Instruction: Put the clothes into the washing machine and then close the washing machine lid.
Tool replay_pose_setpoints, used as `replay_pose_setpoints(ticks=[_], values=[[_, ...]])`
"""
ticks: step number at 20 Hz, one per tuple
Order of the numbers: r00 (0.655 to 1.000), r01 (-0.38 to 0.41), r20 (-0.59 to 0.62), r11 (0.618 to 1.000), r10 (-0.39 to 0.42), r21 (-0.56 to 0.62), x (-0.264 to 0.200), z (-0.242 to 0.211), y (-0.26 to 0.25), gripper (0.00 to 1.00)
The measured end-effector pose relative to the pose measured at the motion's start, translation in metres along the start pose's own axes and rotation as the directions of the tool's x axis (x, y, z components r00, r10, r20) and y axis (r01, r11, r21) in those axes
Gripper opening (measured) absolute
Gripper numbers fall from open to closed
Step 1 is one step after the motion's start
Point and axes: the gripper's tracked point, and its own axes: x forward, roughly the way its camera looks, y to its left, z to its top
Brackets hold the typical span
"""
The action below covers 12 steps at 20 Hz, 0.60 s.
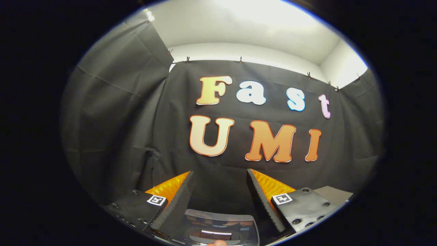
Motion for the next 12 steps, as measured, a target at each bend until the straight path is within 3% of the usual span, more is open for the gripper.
replay_pose_setpoints(ticks=[4, 12], values=[[0.998, -0.013, 0.063, 1.0, 0.013, 0.012, -0.026, 0.03, -0.014, 0.97], [0.995, -0.02, 0.101, 1.0, 0.018, 0.019, -0.056, 0.043, -0.053, 0.97]])
